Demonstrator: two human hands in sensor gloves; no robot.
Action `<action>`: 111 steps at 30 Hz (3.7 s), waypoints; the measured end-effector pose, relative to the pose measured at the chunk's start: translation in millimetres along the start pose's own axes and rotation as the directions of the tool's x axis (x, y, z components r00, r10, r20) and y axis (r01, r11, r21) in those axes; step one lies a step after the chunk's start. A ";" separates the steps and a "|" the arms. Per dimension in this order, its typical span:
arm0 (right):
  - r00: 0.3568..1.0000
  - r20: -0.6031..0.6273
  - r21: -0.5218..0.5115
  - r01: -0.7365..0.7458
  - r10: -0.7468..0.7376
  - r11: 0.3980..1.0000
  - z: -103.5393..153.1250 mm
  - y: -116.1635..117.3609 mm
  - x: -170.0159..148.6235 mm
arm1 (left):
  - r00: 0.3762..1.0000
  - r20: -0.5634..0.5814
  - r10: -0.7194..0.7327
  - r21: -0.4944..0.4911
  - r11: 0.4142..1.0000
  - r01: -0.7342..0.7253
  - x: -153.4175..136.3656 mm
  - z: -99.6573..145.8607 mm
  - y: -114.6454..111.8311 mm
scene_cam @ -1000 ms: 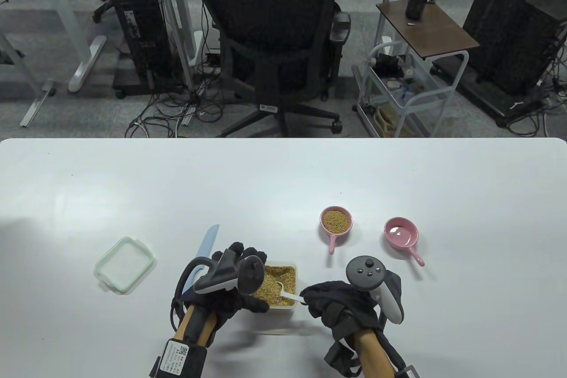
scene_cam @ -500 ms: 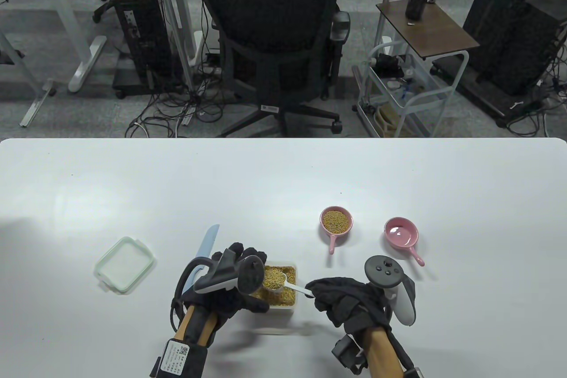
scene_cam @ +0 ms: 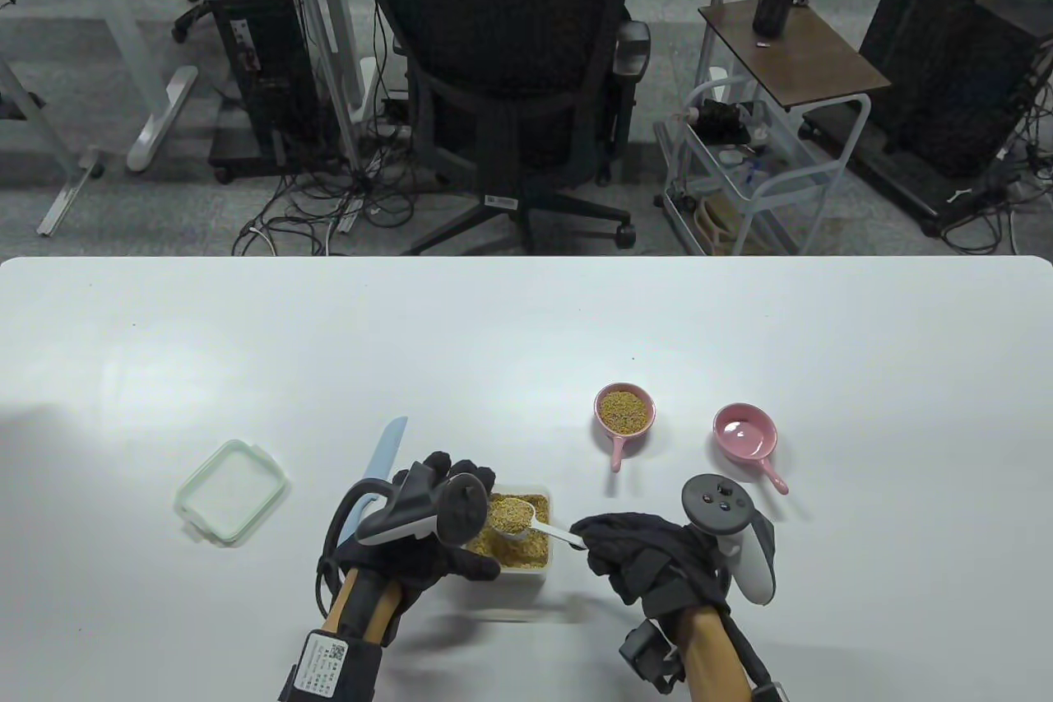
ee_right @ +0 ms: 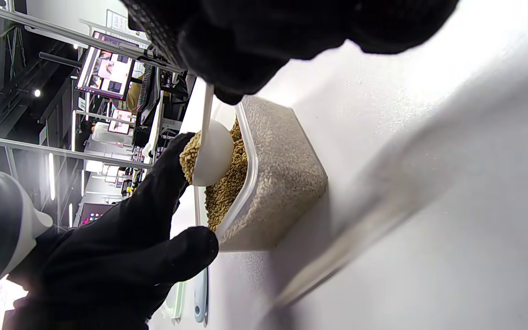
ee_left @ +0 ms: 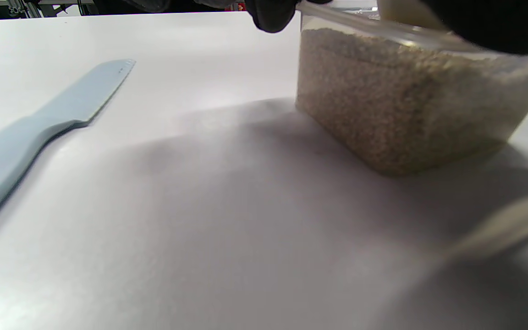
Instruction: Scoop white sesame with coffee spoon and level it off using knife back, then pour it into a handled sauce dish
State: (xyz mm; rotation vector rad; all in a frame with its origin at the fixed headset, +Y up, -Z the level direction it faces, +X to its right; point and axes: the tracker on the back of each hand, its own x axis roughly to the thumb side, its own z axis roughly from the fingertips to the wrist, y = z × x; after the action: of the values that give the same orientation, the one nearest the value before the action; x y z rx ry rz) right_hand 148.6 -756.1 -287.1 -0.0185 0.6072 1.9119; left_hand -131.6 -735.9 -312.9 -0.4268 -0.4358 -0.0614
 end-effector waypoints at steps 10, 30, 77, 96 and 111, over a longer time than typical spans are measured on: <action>1.000 0.007 -0.007 0.002 -0.001 1.000 -0.1 -1.1 -0.1 | 1.000 -0.005 0.014 0.002 1.000 -0.014 -0.7 1.5 -2.2; 0.999 0.038 -0.011 0.006 -0.006 1.000 -0.7 -1.6 1.1 | 0.882 -0.467 0.058 0.184 0.982 0.032 -69.9 50.4 -19.8; 0.999 0.041 -0.026 -0.021 0.022 0.999 0.6 -6.6 2.5 | 0.984 0.032 0.174 0.519 0.839 -0.165 8.0 73.7 -1.2; 0.999 0.040 -0.023 -0.034 0.035 0.999 0.2 -4.9 2.7 | 0.986 0.055 0.155 0.383 0.909 -0.165 17.2 70.4 -6.5; 0.998 0.041 -0.017 -0.040 0.041 0.999 1.7 -5.0 2.9 | 0.981 -0.022 0.192 0.345 0.923 -0.173 -3.8 68.3 -8.4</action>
State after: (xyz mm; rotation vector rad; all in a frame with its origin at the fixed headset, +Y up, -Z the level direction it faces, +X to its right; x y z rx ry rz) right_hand 152.1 -751.5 -288.5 0.0232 0.5679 1.9518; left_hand -163.4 -715.4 -255.3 -0.1207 -0.3416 0.1821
